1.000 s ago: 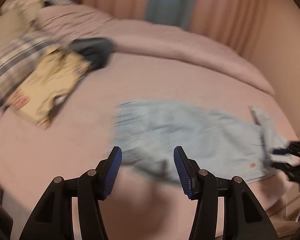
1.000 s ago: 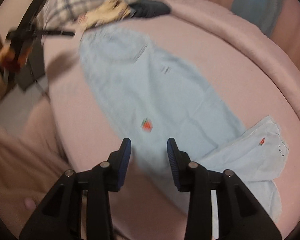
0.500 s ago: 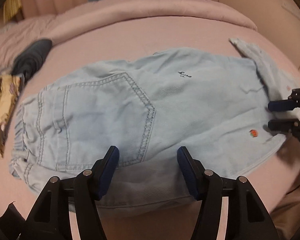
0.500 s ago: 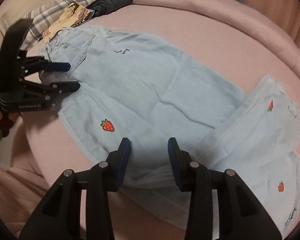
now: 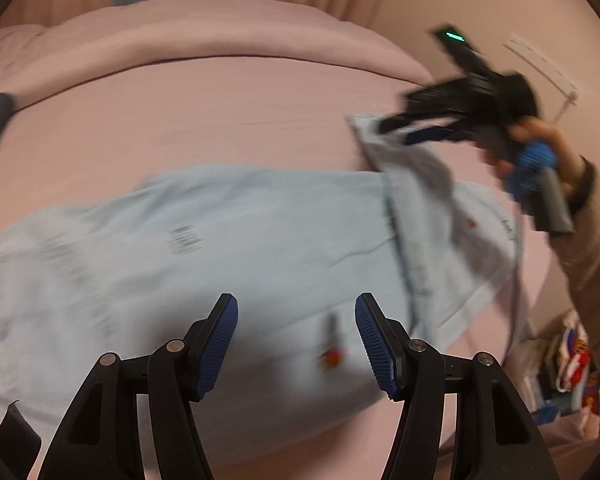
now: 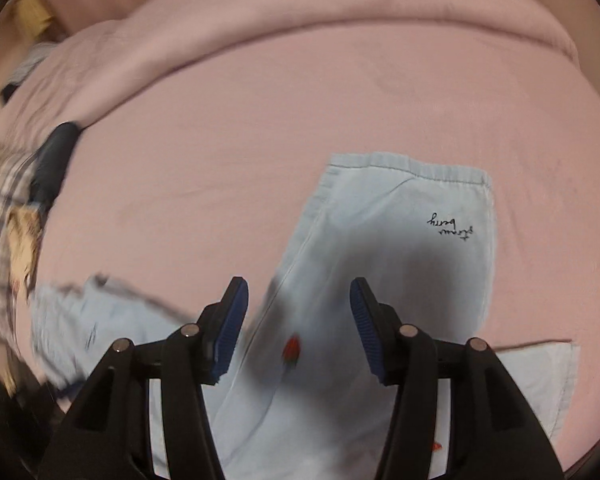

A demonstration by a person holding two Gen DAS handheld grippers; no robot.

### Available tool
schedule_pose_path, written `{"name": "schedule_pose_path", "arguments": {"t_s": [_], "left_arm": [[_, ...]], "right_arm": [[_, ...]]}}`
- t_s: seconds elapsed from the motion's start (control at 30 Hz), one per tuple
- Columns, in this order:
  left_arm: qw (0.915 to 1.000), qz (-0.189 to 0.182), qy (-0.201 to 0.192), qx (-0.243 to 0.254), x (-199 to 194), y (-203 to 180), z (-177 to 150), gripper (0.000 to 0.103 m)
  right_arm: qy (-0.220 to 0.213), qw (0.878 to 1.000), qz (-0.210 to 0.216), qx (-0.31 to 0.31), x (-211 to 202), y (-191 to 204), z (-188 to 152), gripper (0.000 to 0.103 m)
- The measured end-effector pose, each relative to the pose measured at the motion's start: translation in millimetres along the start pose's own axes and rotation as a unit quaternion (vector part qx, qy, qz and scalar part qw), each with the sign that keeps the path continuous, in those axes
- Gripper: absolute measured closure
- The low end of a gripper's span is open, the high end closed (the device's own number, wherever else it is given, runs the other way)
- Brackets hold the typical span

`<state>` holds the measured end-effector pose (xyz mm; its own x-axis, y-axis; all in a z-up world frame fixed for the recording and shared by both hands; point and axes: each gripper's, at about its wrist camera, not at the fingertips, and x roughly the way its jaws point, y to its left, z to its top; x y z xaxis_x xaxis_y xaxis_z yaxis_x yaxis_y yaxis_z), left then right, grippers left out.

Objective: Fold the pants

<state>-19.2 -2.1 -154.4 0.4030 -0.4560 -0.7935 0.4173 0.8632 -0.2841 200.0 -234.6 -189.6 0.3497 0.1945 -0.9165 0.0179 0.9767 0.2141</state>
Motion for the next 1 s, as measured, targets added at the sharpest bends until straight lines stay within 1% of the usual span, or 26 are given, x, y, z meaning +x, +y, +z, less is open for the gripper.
{"name": "schedule_pose_path", "arguments": {"t_s": [0.07,0.1,0.17,0.2,0.27,0.3,0.33,0.37,0.4,0.47,0.53,0.6,0.63,0.67,0.73,0.8,0.83,0.87,0.9,0.93,0.97,1.0], "left_arm": [[0.9998,-0.018,0.01,-0.002,12,-7,6,0.042],[0.9994,-0.029,0.017,-0.005,17,-17,3,0.042],[0.9987,-0.042,0.028,-0.008,25,-23,2,0.042],[0.9982,-0.048,0.034,-0.007,28,-28,0,0.042],[0.998,-0.048,0.041,-0.002,32,-33,-3,0.042],[0.998,-0.047,0.043,0.002,33,-37,-5,0.042],[0.998,-0.045,0.043,0.005,33,-39,-6,0.042],[0.998,-0.045,0.044,0.007,32,-41,-6,0.042],[0.9979,-0.046,0.045,0.008,35,-43,-5,0.042],[0.9977,-0.048,0.048,0.008,33,-45,-7,0.042],[0.9976,-0.047,0.05,0.01,36,-46,-5,0.042],[0.9975,-0.045,0.053,0.013,41,-46,-2,0.042],[0.9974,-0.045,0.054,0.014,35,-42,-6,0.042],[0.9974,-0.045,0.055,0.016,33,-38,-6,0.042],[0.9972,-0.047,0.056,0.018,33,-38,-7,0.042],[0.9969,-0.046,0.06,0.019,34,-38,-8,0.042],[0.9968,-0.045,0.062,0.02,34,-39,-8,0.042],[0.9967,-0.044,0.064,0.021,35,-39,-9,0.042],[0.9966,-0.04,0.068,0.024,36,-40,-9,0.042],[0.9965,-0.038,0.071,0.024,38,-40,-8,0.042],[0.9964,-0.035,0.072,0.025,39,-41,-7,0.042],[0.9964,-0.032,0.074,0.026,39,-43,-7,0.042]], "right_arm": [[0.015,1.0,-0.016,-0.001,12,5,7,0.05],[0.039,0.999,-0.03,-0.004,24,9,10,0.052],[0.06,0.997,-0.044,0.003,38,10,10,0.052],[0.07,0.996,-0.054,-0.004,46,12,8,0.055],[0.057,0.995,-0.076,-0.032,48,16,4,0.089],[0.05,0.996,-0.067,-0.039,47,17,1,0.092],[0.044,0.997,-0.056,-0.03,44,15,-2,0.097],[0.038,0.998,-0.047,-0.021,39,10,-5,0.099],[0.028,0.999,-0.035,-0.009,32,5,-8,0.1],[-0.02,1.0,0.007,0.019,0,-8,-21,0.1],[-0.066,0.996,0.038,0.036,-37,-19,-38,0.099],[-0.114,0.989,0.071,0.057,-75,-35,-62,0.099],[-0.138,0.985,0.079,0.072,-96,-50,-80,0.099],[-0.153,0.981,0.081,0.085,-109,-58,-90,0.099],[-0.183,0.97,0.092,0.129,-136,-86,-126,0.099],[-0.185,0.963,0.093,0.171,-139,-113,-156,0.098],[-0.178,0.959,0.096,0.198,-134,-129,-182,0.096],[-0.174,0.957,0.098,0.21,-130,-130,-196,0.094],[-0.168,0.954,0.1,0.227,-120,-133,-216,0.094],[-0.144,0.95,0.106,0.256,-102,-142,-234,0.09],[-0.125,0.945,0.109,0.281,-92,-144,-247,0.086],[-0.116,0.937,0.122,0.305,-85,-152,-257,0.088]]}}
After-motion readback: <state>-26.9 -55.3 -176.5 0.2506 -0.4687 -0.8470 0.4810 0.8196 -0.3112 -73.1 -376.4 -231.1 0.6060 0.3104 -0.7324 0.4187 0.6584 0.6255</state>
